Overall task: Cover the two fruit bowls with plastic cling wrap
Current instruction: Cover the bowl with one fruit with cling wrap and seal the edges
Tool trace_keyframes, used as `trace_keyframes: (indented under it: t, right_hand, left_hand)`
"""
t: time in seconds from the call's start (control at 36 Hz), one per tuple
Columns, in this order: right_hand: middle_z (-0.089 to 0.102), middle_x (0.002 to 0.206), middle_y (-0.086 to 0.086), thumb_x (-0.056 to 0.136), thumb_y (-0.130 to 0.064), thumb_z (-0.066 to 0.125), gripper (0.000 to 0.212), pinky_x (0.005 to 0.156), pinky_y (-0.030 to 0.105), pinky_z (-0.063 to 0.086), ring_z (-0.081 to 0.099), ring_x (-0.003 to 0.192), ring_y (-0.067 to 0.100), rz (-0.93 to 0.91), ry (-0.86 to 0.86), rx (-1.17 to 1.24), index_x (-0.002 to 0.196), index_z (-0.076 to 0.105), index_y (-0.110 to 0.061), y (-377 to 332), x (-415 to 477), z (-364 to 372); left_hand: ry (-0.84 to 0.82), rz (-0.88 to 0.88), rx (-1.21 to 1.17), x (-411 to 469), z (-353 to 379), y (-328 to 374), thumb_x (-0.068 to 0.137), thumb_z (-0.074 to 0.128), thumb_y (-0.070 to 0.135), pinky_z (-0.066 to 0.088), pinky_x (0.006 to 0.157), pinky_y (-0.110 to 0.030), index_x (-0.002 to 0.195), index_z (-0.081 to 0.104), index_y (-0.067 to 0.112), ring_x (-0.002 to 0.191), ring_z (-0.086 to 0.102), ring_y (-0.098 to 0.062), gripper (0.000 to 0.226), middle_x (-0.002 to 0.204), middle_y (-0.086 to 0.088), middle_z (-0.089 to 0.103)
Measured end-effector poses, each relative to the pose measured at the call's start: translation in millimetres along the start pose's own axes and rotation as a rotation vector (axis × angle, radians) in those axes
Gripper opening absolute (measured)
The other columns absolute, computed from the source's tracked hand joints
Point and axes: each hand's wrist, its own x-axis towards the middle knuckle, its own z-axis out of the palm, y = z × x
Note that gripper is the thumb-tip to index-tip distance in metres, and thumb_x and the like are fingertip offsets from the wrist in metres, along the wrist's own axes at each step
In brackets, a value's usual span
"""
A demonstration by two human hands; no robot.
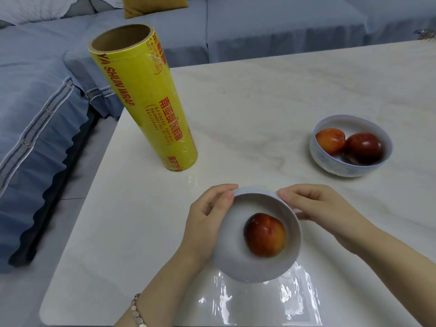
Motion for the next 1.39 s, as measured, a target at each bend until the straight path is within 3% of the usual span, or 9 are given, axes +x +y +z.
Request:
trace_keyframes:
  t: [0.28,0.39,0.5,0.61,0.72,0.97,1.17,1.25,1.39]
  right_hand:
    - [0.067,0.072,0.006,0.08,-0.019,0.068,0.013,0.062,0.017,0.054,0.06,0.061,0.006,0.076,-0.013,-0.109,0.08,0.071,-0.007,-12.8,13.0,2.6]
    - [0.067,0.077,0.01,0.08,-0.015,0.068,0.011,0.059,0.013,0.053,0.059,0.061,0.007,0.085,-0.08,-0.216,0.083,0.072,-0.004,-28.2,18.3,3.5]
    - [0.065,0.081,0.014,0.081,-0.015,0.068,0.02,0.065,0.019,0.054,0.058,0.072,0.017,0.151,-0.173,-0.323,0.09,0.072,0.002,-40.3,22.0,1.0]
    - [0.067,0.083,0.014,0.085,-0.023,0.061,0.027,0.083,0.034,0.054,0.058,0.073,0.016,0.182,-0.237,-0.469,0.091,0.071,0.002,-44.1,21.4,0.4]
    - [0.057,0.074,0.007,0.091,-0.023,0.049,0.032,0.073,0.03,0.044,0.048,0.069,0.015,0.143,-0.247,-0.536,0.076,0.062,0.003,-45.7,17.7,7.5]
    - [0.053,0.057,0.0,0.095,-0.011,0.044,0.033,0.06,0.02,0.037,0.044,0.05,0.007,0.24,-0.252,-0.228,0.062,0.051,-0.01,-42.5,23.3,7.7]
    - [0.044,0.041,-0.004,0.075,-0.046,0.063,0.036,0.044,0.014,0.027,0.039,0.038,0.007,0.627,-0.361,-0.152,0.058,0.054,-0.015,-55.7,34.7,3.5]
    - [0.04,0.042,-0.006,0.071,-0.037,0.069,0.03,0.048,0.015,0.026,0.036,0.038,0.005,0.577,-0.393,-0.159,0.054,0.054,-0.017,-54.1,32.9,5.0]
    - [0.044,0.041,-0.004,0.082,-0.02,0.064,0.023,0.055,0.019,0.029,0.038,0.043,0.006,0.357,-0.176,0.127,0.062,0.059,-0.012,-32.9,31.9,10.2]
  left_hand:
    - [-0.137,-0.033,0.129,7.8,-13.6,-1.6,0.08,0.048,0.028,0.044,0.072,-0.006,0.1,0.066,0.019,0.087,0.062,0.005,0.028,0.091,0.016,0.069]
    - [-0.217,-0.093,0.292,20.7,-14.0,6.5,0.091,0.052,0.016,0.042,0.072,-0.003,0.089,0.068,0.029,0.086,0.06,0.012,0.02,0.089,0.021,0.068]
    - [-0.253,-0.085,0.396,21.8,-9.9,6.2,0.072,0.051,0.059,0.047,0.084,-0.021,0.087,0.065,0.03,0.095,0.061,-0.003,0.035,0.093,0.017,0.067]
    - [-0.239,-0.083,0.392,20.1,-8.3,7.2,0.068,0.053,0.061,0.046,0.084,-0.022,0.087,0.066,0.031,0.094,0.062,-0.002,0.038,0.094,0.016,0.068]
    - [-0.235,-0.098,0.381,18.2,-9.6,5.2,0.064,0.053,0.063,0.048,0.088,-0.024,0.092,0.07,0.03,0.097,0.063,0.0,0.048,0.098,0.018,0.07]
    - [-0.168,-0.103,0.391,13.8,-10.2,3.3,0.057,0.055,0.066,0.047,0.099,-0.029,0.104,0.07,0.028,0.107,0.06,0.001,0.063,0.109,0.016,0.069]
    - [-0.18,-0.094,0.434,13.8,-6.3,6.1,0.053,0.054,0.068,0.044,0.091,-0.015,0.091,0.067,0.043,0.103,0.058,0.009,0.047,0.104,0.026,0.066]
    - [-0.2,-0.08,0.422,14.1,-7.5,4.4,0.057,0.055,0.066,0.046,0.091,-0.016,0.095,0.068,0.042,0.104,0.059,0.007,0.048,0.106,0.023,0.067]
    - [-0.238,-0.063,0.432,15.5,-8.9,8.2,0.063,0.058,0.06,0.039,0.085,0.0,0.095,0.064,0.047,0.105,0.054,0.016,0.035,0.107,0.03,0.062]
